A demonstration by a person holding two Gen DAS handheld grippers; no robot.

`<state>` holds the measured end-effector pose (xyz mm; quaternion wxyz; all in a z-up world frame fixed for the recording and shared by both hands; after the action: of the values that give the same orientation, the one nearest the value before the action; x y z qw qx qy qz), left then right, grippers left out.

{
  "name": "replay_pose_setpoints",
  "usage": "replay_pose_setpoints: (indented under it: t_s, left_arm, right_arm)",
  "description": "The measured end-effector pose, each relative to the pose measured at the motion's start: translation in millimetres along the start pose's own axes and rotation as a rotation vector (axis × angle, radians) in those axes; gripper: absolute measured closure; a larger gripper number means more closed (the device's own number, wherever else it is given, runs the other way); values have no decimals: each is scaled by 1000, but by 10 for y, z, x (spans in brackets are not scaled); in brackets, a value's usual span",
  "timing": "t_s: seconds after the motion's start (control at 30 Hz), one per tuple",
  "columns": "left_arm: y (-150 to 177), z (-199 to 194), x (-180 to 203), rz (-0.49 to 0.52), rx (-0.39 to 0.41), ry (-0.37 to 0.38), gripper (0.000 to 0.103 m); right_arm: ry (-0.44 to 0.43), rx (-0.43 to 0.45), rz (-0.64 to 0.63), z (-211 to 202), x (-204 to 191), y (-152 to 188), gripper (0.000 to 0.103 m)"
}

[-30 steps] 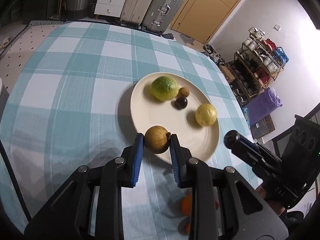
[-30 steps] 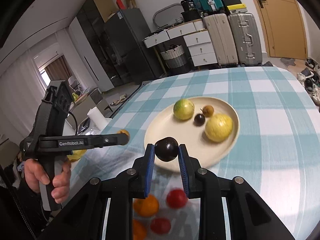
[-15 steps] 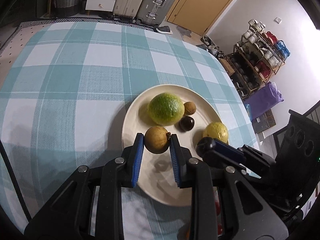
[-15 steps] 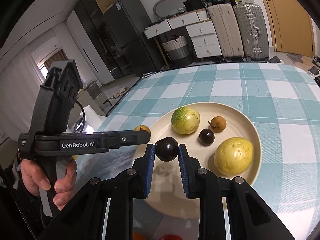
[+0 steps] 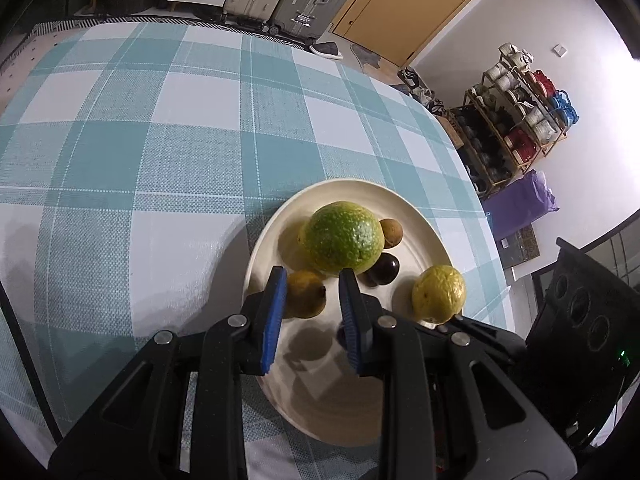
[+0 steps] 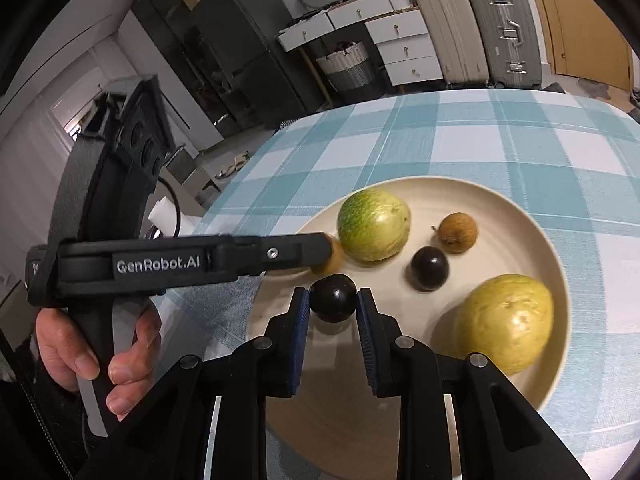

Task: Organize fruits
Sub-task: 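Carry the brown fruit with the left tool while the right tool carries the plum onto the plate, opening both, then lift both open tools away from the plate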

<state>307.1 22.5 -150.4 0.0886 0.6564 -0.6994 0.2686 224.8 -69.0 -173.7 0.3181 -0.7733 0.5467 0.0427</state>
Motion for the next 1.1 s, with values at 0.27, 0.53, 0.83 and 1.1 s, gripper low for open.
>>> replay_pose_setpoints:
  t_s: [0.27, 0.53, 0.83, 1.1]
  left_arm:
    - [29, -131, -40, -34, 24, 0, 77]
    - [273, -359, 49, -34, 67, -63, 71]
    - [570, -657, 323, 16, 121, -129, 69]
    - [840, -880, 586, 62, 156, -169, 68]
  right_arm:
    - [27, 1, -11, 85, -44, -52, 60]
    - [32, 62, 4, -171, -41, 24, 53]
    - [69, 183, 33, -651, 7, 172, 35]
    - [100, 261, 44, -1028, -39, 299, 28]
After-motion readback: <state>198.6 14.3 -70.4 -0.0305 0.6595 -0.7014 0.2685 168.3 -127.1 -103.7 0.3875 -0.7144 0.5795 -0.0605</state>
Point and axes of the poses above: each gripper's, at about its wrist camera, not at the fingertips, and z roughly the way its jaws point, x to its right, y to its underside, the point moved 4 cm from there along z, roughly the way its jaws point, and after that the axes turned 11 degrees about -x, right-handed, at the moved point
